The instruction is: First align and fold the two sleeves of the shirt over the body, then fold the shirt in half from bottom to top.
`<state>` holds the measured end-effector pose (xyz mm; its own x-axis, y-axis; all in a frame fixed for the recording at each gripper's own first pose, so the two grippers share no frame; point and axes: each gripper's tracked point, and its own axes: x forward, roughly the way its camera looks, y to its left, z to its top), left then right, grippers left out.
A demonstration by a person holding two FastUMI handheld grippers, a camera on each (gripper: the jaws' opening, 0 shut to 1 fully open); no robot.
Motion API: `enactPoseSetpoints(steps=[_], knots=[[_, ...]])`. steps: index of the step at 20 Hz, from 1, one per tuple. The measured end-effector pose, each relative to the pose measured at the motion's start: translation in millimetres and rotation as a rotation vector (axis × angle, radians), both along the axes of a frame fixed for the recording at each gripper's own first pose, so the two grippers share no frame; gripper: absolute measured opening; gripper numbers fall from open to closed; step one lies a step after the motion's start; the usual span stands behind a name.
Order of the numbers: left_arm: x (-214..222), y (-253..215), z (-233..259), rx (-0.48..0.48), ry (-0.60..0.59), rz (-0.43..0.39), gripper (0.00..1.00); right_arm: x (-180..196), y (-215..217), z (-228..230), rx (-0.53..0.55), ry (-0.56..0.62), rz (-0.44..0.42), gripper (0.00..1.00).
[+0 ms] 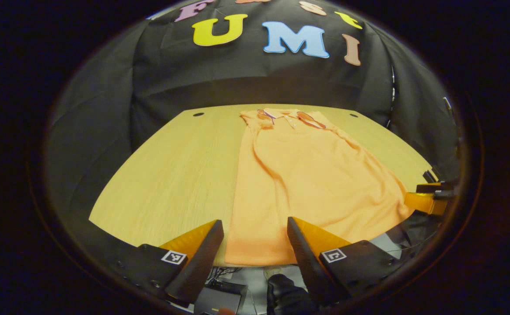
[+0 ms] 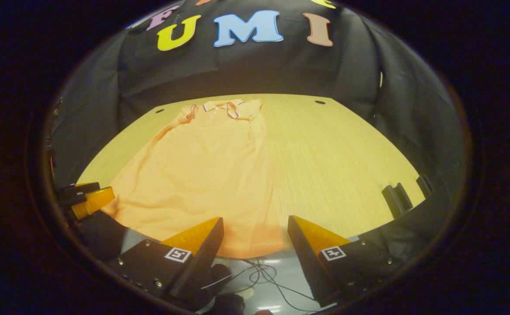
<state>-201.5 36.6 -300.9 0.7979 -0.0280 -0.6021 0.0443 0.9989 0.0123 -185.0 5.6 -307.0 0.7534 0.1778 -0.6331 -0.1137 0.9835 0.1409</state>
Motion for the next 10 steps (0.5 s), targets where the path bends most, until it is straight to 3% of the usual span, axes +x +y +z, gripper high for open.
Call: enactPoseSetpoints(steps=[9,10], knots=[[-3.3,-4.1,-17.6,0.022,0.005,-0.013,0.94,-1.1,7.7,-13.8,-0.006,0.027,0.001,0.92],[-3.2,-3.8,-17.8,0.021,0.006,-0.009,0.98,-1.4,7.7,-12.6,-0.01,0.022,0.0,0.91]])
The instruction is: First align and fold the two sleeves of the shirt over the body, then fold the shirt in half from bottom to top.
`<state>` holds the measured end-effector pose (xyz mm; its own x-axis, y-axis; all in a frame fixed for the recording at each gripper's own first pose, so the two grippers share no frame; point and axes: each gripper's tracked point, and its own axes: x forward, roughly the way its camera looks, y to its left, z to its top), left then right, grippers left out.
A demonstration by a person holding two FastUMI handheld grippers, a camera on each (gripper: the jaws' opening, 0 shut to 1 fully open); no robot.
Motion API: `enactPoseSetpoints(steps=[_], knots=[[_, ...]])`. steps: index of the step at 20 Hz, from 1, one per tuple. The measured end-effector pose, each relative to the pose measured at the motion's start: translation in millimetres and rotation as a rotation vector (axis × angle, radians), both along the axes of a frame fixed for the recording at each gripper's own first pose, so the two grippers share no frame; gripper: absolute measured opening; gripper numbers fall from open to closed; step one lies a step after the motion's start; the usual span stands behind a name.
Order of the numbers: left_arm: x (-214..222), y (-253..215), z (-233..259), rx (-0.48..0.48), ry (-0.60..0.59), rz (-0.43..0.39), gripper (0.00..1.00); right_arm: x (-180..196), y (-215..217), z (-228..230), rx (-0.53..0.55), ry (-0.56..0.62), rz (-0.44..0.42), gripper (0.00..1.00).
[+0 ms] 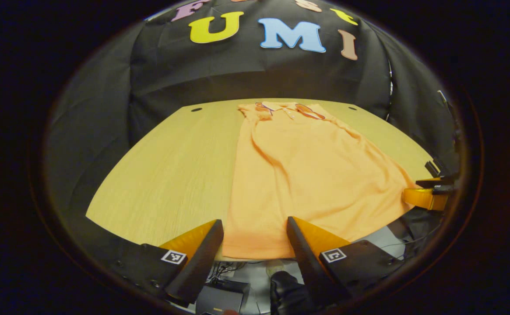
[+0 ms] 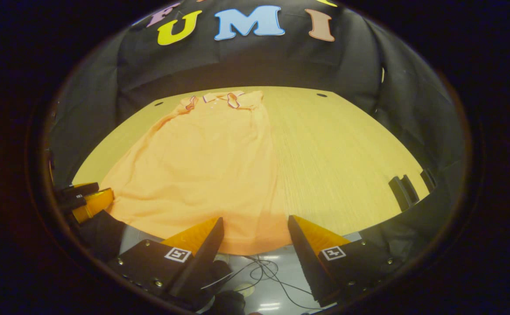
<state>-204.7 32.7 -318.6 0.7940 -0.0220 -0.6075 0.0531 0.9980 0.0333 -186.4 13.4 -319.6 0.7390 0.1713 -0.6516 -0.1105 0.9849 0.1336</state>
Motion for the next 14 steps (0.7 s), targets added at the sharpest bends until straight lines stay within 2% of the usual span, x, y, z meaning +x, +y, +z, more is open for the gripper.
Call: enactPoseSetpoints(steps=[5,6,7,8,9,11,12,14], knots=[[0.2,-3.0,-1.0,0.002,0.002,0.005,0.94,-0.1,1.4,-1.5,-0.002,-0.005,-0.002,0.92],[-0.3,-2.4,-1.0,0.002,0.003,0.007,0.96,0.6,2.1,-1.2,-0.001,-0.005,0.0,0.92],[-0.4,-2.8,-0.9,0.001,0.005,0.006,0.98,-1.4,2.8,-0.6,-0.001,-0.006,0.001,0.83],[-1.0,-3.1,-1.5,0.002,0.005,0.006,0.94,-1.1,4.1,-0.6,0.0,-0.006,0.002,0.79],[-1.9,-4.1,-1.2,0.007,0.006,0.006,0.86,-1.3,3.8,-0.8,0.001,-0.005,-0.001,0.72],[-1.4,-8.2,-1.2,0.004,0.006,0.001,0.82,-0.9,5.1,-0.7,0.005,-0.002,-0.008,0.57],[-1.6,-8.6,-2.7,0.011,0.007,-0.003,0.74,-0.5,5.7,-0.1,0.004,-0.001,-0.007,0.57],[-2.3,-11.8,-2.3,0.007,0.003,-0.014,0.72,-1.6,5.5,-1.1,0.007,0.003,-0.005,0.57]])
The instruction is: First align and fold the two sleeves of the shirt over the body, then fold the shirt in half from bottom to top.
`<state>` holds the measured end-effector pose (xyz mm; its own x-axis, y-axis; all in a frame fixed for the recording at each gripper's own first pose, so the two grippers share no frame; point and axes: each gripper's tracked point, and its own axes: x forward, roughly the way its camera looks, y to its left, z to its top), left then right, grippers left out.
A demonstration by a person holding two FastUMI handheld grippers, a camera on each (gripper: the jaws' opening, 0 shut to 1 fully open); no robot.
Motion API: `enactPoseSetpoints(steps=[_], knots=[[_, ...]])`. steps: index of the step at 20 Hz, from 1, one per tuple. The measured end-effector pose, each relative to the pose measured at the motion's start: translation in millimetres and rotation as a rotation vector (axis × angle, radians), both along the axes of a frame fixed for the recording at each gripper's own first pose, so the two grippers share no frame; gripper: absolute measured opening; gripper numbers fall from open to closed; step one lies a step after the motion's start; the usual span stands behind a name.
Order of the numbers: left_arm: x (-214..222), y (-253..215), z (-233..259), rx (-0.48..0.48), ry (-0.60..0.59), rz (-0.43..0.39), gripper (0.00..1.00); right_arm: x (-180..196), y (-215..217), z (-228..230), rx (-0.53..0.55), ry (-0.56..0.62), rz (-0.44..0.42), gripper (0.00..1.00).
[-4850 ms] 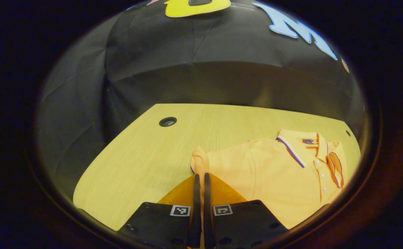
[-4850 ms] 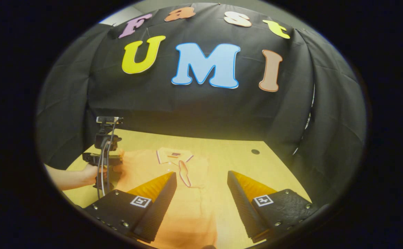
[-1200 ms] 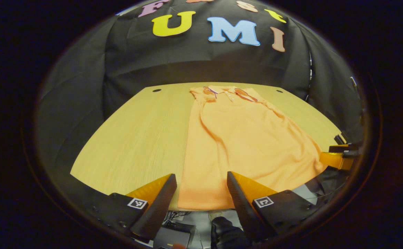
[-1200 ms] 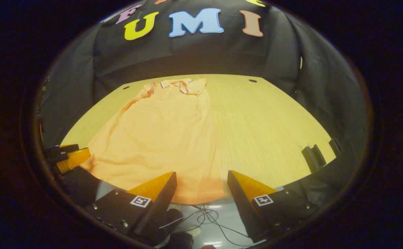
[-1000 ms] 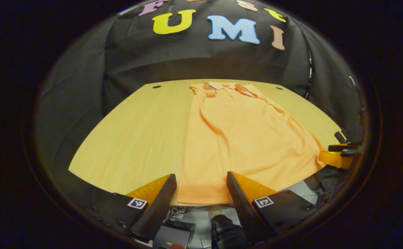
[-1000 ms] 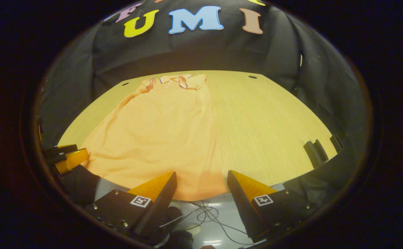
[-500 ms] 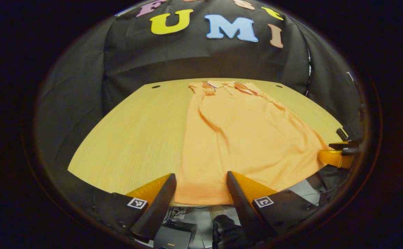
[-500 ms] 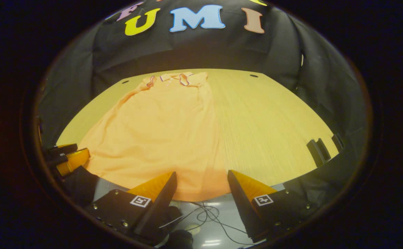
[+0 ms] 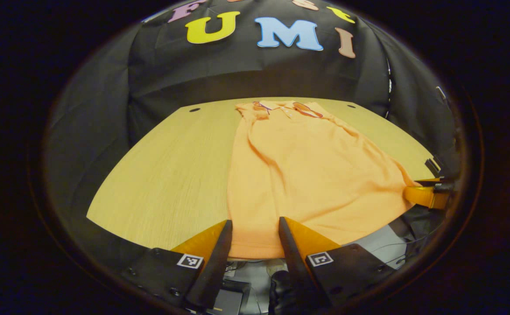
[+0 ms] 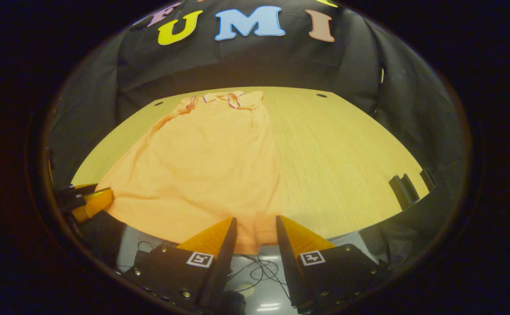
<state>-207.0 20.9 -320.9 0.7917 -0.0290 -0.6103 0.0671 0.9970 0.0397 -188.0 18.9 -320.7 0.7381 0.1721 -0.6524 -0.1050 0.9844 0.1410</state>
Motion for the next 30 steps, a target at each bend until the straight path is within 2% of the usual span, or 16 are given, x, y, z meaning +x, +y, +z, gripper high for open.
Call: enactPoseSetpoints(steps=[1,2,4,5,7,8,9,10,13,17,25,30], knots=[[-0.1,0.0,-0.9,0.004,0.002,-0.001,0.58,-0.2,-0.1,-0.1,0.003,0.001,0.0,0.57],[-0.1,-0.6,-1.7,0.01,0.001,-0.007,0.55,-0.7,0.3,0.4,0.003,0.0,0.003,0.57],[0.4,-2.4,-1.0,0.008,0.005,-0.015,0.55,1.0,-1.1,-0.3,0.014,-0.001,-0.016,0.57],[0.5,-1.9,-0.7,0.021,-0.001,-0.005,0.41,-0.6,2.0,-0.1,0.033,0.006,-0.019,0.23],[0.5,-2.7,-1.6,0.063,0.005,-0.01,0.12,0.1,-0.4,3.2,0.012,0.008,-0.007,0.27],[0.3,-4.2,-4.2,0.086,0.004,-0.023,0.12,3.4,-0.4,-7.2,0.022,0.008,-0.031,0.27],[0.7,-7.4,-4.7,0.1,0.0,-0.031,0.12,-0.2,0.0,-1.4,0.028,0.021,-0.03,0.07],[0.8,-7.5,-3.5,0.106,0.002,-0.042,0.06,0.8,1.3,0.7,0.034,0.023,-0.029,0.07],[2.6,-8.5,-1.7,0.098,0.012,-0.018,0.06,1.1,-0.7,1.6,0.049,0.035,-0.021,0.07],[10.9,-11.1,18.5,0.081,-0.012,0.017,0.06,6.4,-9.4,27.1,0.087,0.002,-0.037,0.07],[60.5,-32.7,86.2,0.047,-0.132,-0.017,0.06,43.3,-28.0,102.3,0.072,-0.151,-0.034,0.07],[92.2,-39.9,106.3,0.006,-0.142,-0.035,0.06,66.3,-28.7,115.3,0.061,-0.165,-0.034,0.07]])
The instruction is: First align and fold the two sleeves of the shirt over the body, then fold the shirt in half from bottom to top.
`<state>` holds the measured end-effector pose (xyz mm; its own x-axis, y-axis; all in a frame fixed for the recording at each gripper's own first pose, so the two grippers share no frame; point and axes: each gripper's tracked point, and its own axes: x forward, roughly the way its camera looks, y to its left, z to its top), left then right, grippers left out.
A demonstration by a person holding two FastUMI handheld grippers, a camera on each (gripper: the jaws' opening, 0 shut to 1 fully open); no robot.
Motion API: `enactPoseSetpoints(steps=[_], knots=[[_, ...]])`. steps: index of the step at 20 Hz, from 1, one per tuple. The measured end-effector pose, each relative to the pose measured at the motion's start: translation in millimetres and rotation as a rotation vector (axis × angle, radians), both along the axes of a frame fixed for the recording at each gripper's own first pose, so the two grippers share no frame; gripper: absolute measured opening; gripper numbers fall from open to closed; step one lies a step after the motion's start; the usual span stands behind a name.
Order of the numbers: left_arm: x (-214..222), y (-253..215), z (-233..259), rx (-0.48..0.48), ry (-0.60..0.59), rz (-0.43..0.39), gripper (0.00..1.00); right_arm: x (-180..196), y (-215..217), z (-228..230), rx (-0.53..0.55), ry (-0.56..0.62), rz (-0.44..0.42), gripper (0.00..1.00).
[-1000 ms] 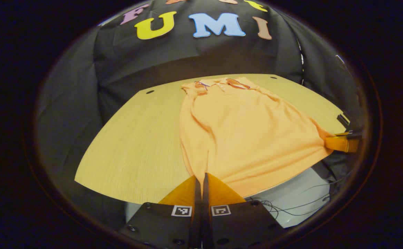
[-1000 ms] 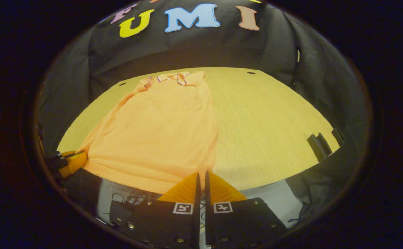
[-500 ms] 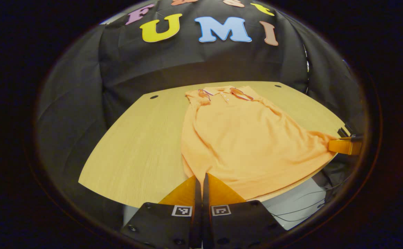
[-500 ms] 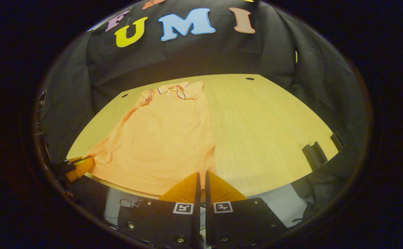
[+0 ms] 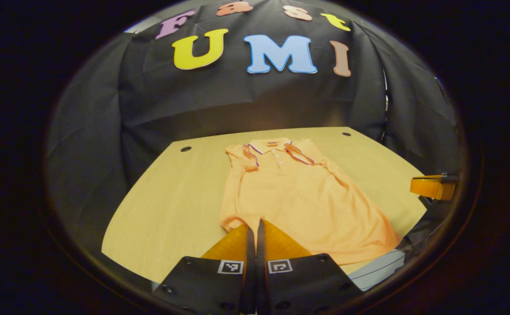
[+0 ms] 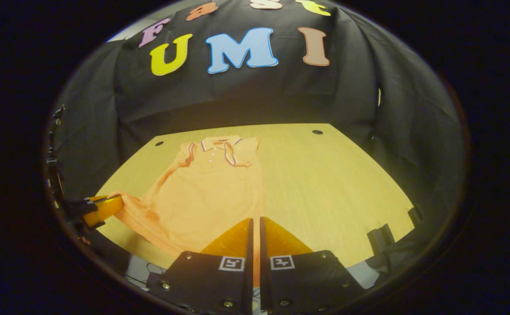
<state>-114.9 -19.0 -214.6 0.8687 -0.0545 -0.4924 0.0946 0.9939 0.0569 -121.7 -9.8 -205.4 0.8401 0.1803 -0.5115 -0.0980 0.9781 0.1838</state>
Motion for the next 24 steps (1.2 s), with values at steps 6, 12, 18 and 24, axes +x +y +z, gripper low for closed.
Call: enactPoseSetpoints(steps=[6,12,18,24], knots=[[49.5,-16.2,38.5,-0.051,-0.045,-0.024,0.07,10.9,14.7,-0.1,-0.014,0.008,0.032,0.07],[109.6,-35.0,71.4,-0.071,-0.092,-0.058,0.07,42.7,23.3,10.5,0.01,-0.015,0.008,0.07],[178.5,-55.3,95.8,-0.089,-0.137,-0.093,0.06,101.6,25.5,34.3,0.007,-0.062,0.013,0.07],[242.2,-55.1,111.6,-0.108,-0.172,-0.097,0.06,171.8,28.5,56.7,0.004,-0.092,-0.006,0.07]])
